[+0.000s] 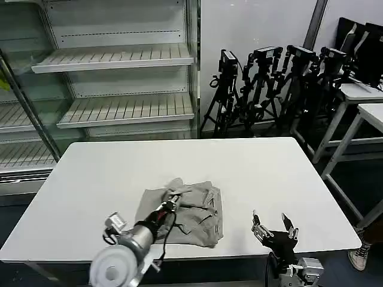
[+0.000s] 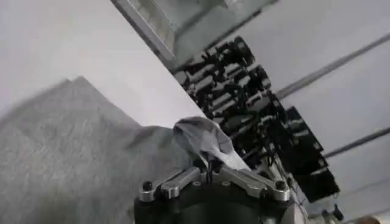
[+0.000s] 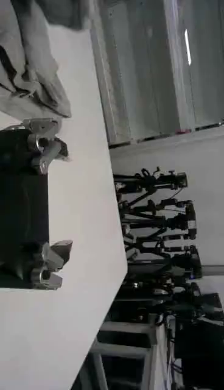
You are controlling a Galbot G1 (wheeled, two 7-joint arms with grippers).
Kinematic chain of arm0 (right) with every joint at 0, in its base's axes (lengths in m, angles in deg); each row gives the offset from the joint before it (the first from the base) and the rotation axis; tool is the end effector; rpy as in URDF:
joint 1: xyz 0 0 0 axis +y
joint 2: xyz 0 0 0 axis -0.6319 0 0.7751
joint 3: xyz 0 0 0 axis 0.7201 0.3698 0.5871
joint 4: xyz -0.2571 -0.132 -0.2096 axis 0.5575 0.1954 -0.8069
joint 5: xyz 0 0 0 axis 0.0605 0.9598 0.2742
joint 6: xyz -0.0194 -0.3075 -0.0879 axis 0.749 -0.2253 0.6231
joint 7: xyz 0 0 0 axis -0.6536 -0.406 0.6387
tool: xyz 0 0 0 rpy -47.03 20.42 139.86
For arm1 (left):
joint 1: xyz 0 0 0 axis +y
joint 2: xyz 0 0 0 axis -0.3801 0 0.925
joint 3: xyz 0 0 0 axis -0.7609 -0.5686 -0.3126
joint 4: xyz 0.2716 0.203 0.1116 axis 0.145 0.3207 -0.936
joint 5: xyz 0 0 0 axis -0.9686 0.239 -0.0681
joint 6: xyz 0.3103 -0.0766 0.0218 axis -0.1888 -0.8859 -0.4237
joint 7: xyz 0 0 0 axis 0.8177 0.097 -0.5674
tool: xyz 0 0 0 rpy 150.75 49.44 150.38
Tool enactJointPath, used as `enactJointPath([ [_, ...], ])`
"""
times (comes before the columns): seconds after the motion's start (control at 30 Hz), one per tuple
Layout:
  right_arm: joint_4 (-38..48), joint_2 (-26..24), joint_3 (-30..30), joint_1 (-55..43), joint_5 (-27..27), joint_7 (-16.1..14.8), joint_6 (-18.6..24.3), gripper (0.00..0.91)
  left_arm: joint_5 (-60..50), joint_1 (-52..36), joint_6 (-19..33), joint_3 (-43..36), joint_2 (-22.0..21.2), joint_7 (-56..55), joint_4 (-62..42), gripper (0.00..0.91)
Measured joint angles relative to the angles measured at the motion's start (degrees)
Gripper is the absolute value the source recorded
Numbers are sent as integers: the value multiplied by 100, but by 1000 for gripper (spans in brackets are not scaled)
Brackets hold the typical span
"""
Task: Fold and organize the clothes.
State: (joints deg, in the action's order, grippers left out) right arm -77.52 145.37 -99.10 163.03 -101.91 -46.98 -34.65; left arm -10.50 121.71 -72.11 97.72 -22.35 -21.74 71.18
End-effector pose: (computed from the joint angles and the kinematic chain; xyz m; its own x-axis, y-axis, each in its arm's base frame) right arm 0.1171 -0.0185 -0.2420 -0.9718 0.0236 0.2346 0.0522 0.9918 0.1164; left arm 0.2249 -0.0300 -0.2346 -0.8415 0.4458 0.3051 0.0214 0.5919 -0.8058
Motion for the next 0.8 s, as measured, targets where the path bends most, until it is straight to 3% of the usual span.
enactJointPath([
  [0.03,1,0,3,0,0,0,2,907,-61,-45,0,-62,-24,-2,-69,544],
  [0.07,1,0,6,0,0,-1,3,907,-114,-86,0,-115,-44,-2,-132,907],
  [0.47,0,38,79,-3,34,-5,1,907,-536,-415,-31,-579,-132,167,-580,907],
  [0.8,-28,88,119,-10,59,-1,-28,907,-388,-383,-90,-513,36,379,-162,907],
])
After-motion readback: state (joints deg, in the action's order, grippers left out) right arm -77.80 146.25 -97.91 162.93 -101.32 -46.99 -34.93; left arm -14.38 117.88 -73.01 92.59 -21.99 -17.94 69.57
